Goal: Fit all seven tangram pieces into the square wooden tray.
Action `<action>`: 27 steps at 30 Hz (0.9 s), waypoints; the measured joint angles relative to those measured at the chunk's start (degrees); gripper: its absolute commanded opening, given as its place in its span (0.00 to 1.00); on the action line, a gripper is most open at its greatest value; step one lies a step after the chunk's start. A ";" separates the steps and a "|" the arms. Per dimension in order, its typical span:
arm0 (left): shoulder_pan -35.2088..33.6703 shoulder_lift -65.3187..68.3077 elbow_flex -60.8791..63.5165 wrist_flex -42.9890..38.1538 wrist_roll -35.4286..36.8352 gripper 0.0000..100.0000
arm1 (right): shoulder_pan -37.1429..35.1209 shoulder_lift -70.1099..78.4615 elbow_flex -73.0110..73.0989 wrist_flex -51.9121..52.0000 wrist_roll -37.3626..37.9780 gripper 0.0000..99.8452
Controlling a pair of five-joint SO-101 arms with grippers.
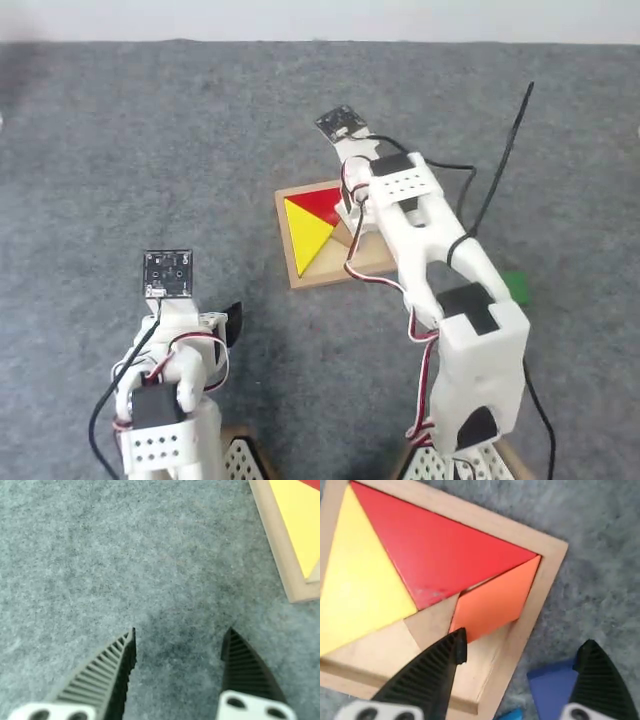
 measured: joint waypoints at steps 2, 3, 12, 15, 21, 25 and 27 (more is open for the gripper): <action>0.00 0.00 0.00 0.00 0.00 0.27 | 0.00 0.88 -0.18 0.00 -0.18 0.34; 0.00 0.00 0.00 0.00 0.00 0.27 | 0.00 1.32 -0.26 0.00 -0.18 0.34; 0.00 0.00 0.00 0.00 0.00 0.27 | 0.18 2.81 -2.37 4.66 0.88 0.34; 0.00 0.00 0.00 0.00 0.00 0.27 | 0.62 2.73 -2.37 5.89 3.25 0.34; 0.00 0.00 0.00 0.00 0.00 0.27 | 3.52 2.73 -2.20 6.07 6.51 0.34; 0.00 0.00 0.00 0.00 0.00 0.27 | 6.07 3.25 -1.32 6.15 9.23 0.34; 0.00 0.00 0.00 0.00 0.00 0.27 | 6.59 3.25 -1.76 6.33 9.58 0.34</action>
